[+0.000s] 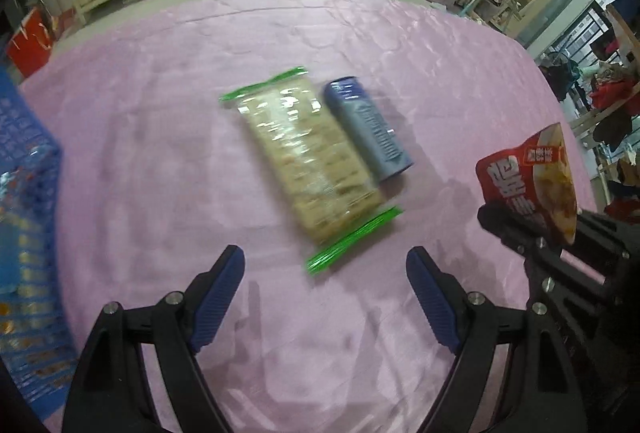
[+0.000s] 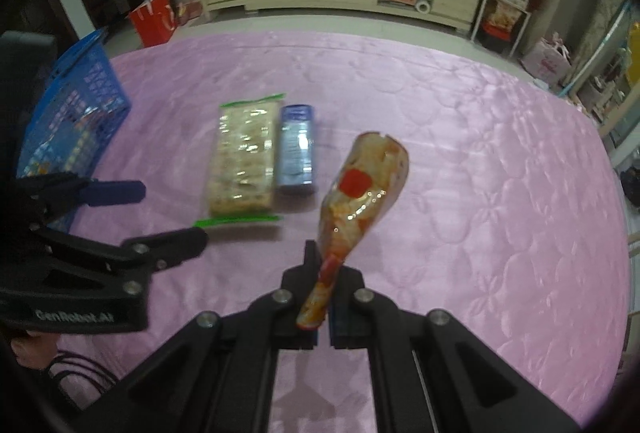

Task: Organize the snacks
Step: 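Lower the left tool onto the cracker pack and close on it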

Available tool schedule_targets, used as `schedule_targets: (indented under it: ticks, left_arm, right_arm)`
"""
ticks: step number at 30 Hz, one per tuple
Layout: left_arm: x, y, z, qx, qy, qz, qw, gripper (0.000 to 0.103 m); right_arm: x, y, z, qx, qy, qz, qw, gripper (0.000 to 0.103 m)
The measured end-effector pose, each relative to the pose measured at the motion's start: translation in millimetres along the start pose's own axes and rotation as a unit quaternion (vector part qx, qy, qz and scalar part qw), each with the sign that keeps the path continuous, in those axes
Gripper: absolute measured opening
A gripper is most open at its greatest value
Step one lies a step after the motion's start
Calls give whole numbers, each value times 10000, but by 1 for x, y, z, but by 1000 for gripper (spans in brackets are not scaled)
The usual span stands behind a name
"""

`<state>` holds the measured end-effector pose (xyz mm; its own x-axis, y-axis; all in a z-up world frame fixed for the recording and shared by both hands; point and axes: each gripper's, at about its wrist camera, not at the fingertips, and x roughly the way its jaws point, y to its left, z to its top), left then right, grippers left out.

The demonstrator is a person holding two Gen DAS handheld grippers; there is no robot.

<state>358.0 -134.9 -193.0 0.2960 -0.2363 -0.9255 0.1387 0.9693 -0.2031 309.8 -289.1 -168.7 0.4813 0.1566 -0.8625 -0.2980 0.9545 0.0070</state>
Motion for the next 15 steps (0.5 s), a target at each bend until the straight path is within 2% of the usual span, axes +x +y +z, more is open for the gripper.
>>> schedule_targets:
  ticks: [3,6,8,10,15]
  left_arm:
    - [9,-6,8,-51,52,39,10000,82]
    - [22,-5,14,-241,158,220,9993,81]
    - [23,-4,18,-360,-5,309,9989,82]
    - [25,-5,20,-382,-5,321,9988,82]
    - [35,-16,36,-263,23,678,9974,82]
  right_arm:
    - [3,-5,1,-20,-13,-73,10000,5]
    - [6,-15,3,89,7,73,9999,5]
    - [6,-20,3,138,6,90,9999,5]
    - [8,-23,3,150,4,102,9998,5]
    - [11,-25,-1,193,38,171,9997,5]
